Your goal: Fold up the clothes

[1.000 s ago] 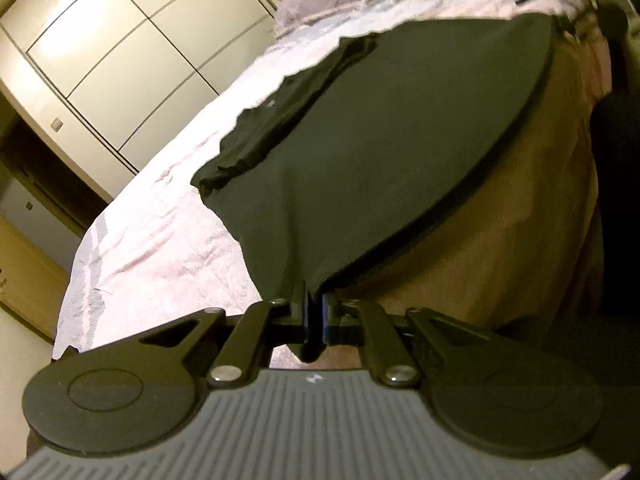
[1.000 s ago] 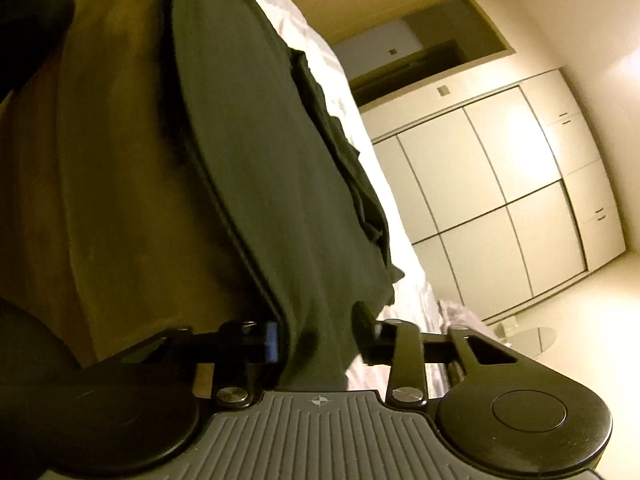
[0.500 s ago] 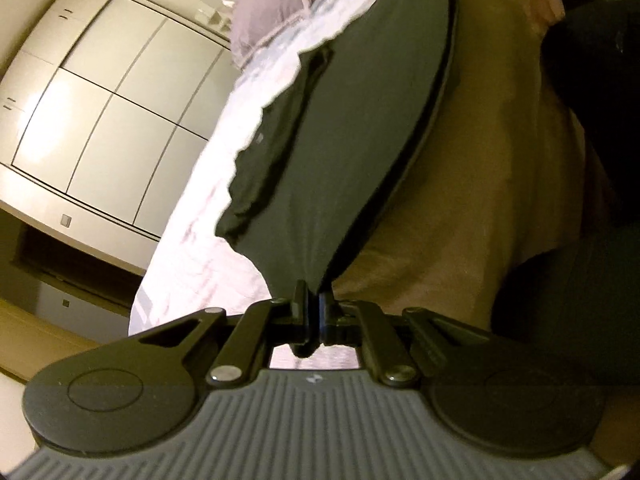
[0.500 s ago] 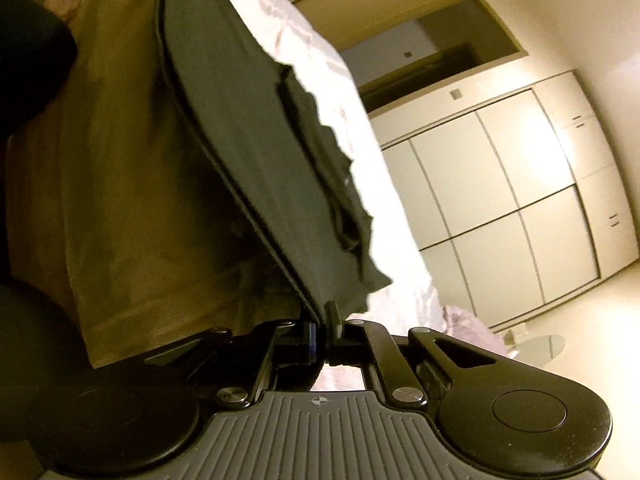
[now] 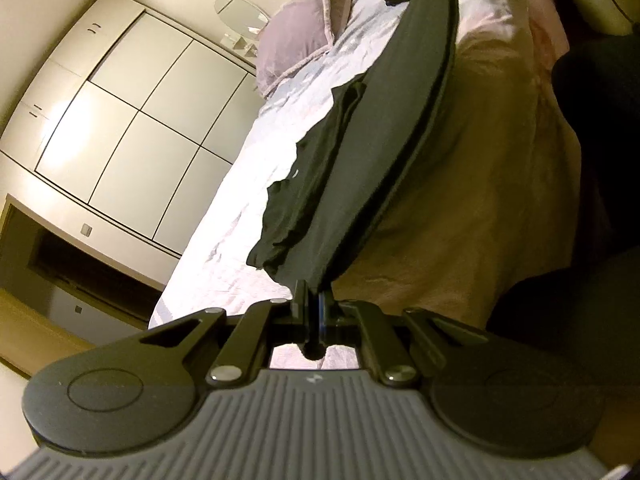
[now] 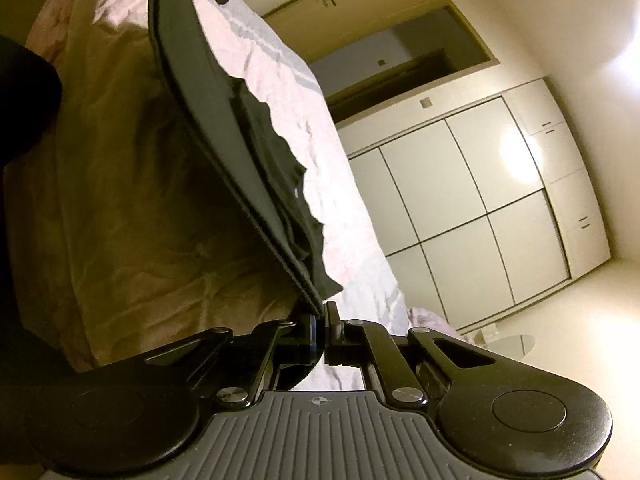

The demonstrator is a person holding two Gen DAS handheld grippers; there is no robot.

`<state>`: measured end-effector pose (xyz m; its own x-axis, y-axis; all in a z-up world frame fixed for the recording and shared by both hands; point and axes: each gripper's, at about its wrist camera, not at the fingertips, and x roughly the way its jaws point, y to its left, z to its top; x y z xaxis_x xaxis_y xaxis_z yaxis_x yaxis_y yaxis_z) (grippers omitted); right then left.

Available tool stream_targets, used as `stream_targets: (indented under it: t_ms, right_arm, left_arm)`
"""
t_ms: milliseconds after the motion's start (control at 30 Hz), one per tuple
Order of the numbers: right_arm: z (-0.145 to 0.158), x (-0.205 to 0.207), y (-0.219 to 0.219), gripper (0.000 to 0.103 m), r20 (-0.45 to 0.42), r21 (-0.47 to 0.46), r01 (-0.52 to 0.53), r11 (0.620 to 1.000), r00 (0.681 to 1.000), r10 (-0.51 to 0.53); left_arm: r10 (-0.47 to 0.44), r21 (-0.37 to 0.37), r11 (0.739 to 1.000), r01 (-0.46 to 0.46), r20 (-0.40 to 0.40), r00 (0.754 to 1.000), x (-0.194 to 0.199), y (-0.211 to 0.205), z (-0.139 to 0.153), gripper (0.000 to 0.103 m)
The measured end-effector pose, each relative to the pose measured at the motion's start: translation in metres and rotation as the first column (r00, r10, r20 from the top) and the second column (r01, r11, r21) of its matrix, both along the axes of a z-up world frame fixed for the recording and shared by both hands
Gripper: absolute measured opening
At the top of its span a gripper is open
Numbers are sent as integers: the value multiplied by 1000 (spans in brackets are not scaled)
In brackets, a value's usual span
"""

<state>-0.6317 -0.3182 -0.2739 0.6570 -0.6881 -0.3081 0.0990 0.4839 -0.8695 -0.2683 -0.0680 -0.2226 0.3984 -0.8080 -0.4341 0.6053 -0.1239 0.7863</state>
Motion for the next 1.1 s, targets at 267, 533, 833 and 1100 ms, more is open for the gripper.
stream_targets:
  t_ms: [267, 533, 833, 1100]
  right_arm:
    - [26, -37, 32, 1, 37, -7, 4, 1000, 999, -4]
    - [40, -72, 69, 1, 43, 10, -12, 1000, 999, 12]
    - [68, -51, 50, 1, 84, -25, -19, 1000, 996, 21]
    - [100, 26, -45, 1, 47, 53, -31, 998, 998, 28]
  left_arm:
    - [-5, -10, 1000, 5, -46, 999, -17, 34, 24, 3]
    - [-2, 30, 1000, 4, -78, 997, -35, 68, 37, 3]
    - [-12, -29, 1000, 9, -85, 996, -5, 42, 73, 3]
    - [20, -46, 999, -29, -185, 983, 85, -67, 95, 4]
